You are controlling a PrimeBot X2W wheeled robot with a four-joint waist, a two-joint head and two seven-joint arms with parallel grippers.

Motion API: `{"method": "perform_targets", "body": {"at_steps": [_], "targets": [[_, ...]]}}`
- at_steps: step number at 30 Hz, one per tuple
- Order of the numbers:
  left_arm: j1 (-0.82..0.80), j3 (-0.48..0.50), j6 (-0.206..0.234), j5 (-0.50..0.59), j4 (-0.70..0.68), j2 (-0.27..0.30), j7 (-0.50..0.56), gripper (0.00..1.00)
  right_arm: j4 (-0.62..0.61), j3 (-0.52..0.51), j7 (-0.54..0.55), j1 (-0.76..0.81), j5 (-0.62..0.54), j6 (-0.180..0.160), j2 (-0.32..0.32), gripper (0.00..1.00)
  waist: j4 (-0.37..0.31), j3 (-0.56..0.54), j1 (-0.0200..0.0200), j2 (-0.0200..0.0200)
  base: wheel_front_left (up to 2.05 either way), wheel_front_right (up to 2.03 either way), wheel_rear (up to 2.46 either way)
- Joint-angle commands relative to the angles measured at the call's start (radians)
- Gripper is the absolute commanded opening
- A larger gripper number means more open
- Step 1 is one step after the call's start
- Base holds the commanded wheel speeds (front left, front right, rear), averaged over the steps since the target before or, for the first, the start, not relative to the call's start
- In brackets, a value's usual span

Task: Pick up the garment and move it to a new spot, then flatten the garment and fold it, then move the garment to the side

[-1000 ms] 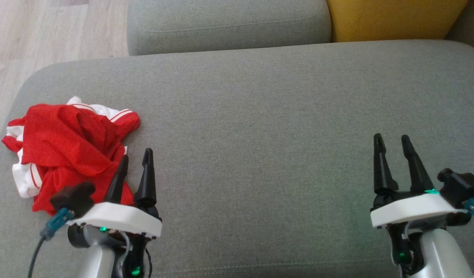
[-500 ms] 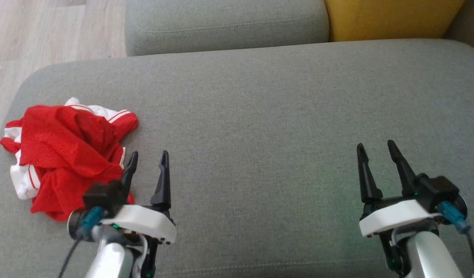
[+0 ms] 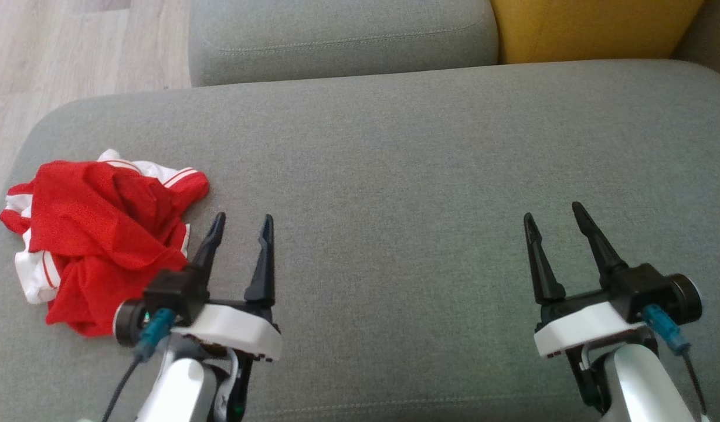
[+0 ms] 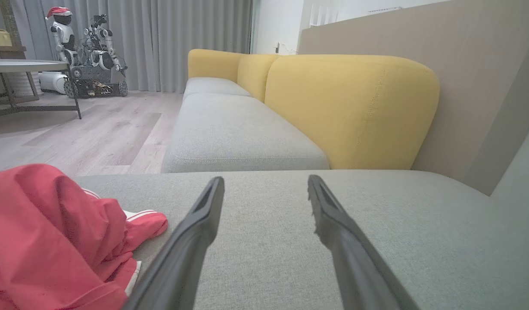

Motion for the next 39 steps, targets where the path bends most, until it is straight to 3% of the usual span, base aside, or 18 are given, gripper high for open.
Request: {"method": "perform_targets", "body": {"at_steps": [1,9,18,39], "targets": [[-0.04,0.054,-0.008,0.015,-0.04,-0.004,-0.018,1.0,-0.037,0.016,-0.017,-0.052,0.005,0.007,0.005,1.0,0.0,0.0,0.0,-0.0001,0.0,0.0,0.0],[-0.012,0.123,-0.062,0.016,0.008,-0.046,-0.038,1.0,-0.014,0.018,-0.005,-0.043,0.125,0.007,0.008,1.0,0.001,-0.001,0.0,-0.0001,0.0,0.0,0.0],[-0.015,0.143,-0.092,0.065,0.076,-0.061,-0.051,1.0,-0.019,0.025,0.012,-0.038,0.182,0.008,0.008,1.0,0.002,0.007,0.0,-0.0001,0.0,0.0,0.0],[-0.03,0.136,-0.08,0.063,0.082,-0.063,-0.051,1.0,-0.015,0.048,0.022,-0.043,0.216,0.008,0.008,1.0,0.031,0.019,0.0,-0.0001,0.0,0.0,0.0]]}}
